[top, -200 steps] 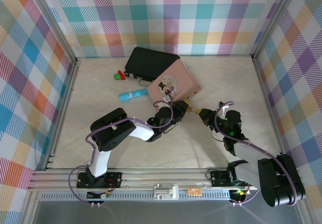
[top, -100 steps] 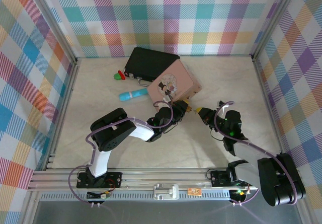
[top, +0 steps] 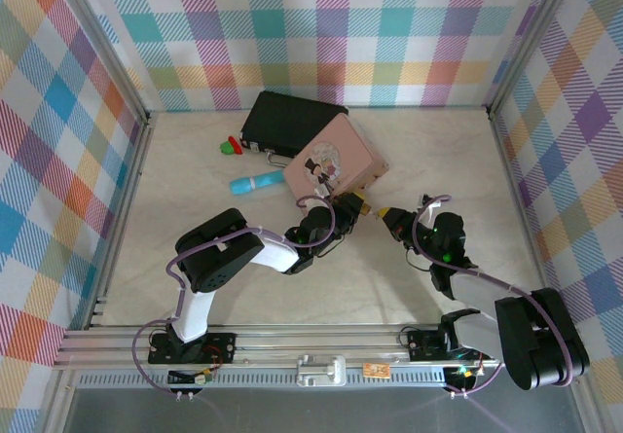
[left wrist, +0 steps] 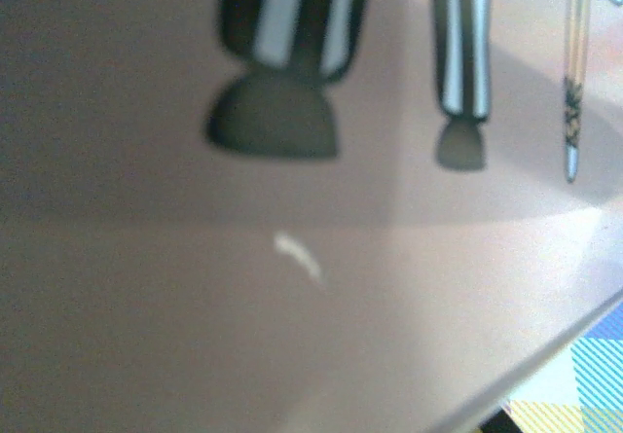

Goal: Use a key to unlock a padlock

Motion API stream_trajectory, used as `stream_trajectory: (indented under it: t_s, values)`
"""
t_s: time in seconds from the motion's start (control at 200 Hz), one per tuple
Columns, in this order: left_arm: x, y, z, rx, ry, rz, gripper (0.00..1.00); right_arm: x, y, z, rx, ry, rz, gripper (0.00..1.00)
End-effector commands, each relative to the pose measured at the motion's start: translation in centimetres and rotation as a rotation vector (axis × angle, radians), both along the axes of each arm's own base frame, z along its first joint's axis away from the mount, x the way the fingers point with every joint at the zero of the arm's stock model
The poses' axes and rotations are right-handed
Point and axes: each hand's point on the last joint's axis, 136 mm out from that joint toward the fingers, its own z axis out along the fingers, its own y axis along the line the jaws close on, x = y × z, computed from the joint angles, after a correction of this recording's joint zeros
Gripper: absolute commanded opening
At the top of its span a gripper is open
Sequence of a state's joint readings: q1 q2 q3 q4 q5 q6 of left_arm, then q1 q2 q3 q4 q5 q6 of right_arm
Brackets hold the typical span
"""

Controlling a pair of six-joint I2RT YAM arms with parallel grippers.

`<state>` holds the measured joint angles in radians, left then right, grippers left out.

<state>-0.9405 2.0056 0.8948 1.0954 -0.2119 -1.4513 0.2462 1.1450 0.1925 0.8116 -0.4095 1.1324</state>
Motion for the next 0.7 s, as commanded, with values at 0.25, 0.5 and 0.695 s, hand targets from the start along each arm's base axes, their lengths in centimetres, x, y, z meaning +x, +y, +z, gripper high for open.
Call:
stream_trajectory:
  t_s: [0.25,0.5,0.695]
  values:
    - [-1.2,-1.9,-0.4,-0.085,0.095,-0.052,0.0,-0.7,2.4,-0.1,0.001,-0.001,0.154,0.0]
    - [-1.6,-1.7,-0.4,-0.064,0.101,-0.067,0.0,0.2,2.7,0.5,-0.07,-0.071,0.183,0.0]
    - [-1.8,-2.8,0.3,-0.044,0.085,-0.12,0.0,0.9,3.0,0.7,-0.069,-0.077,0.187,0.0]
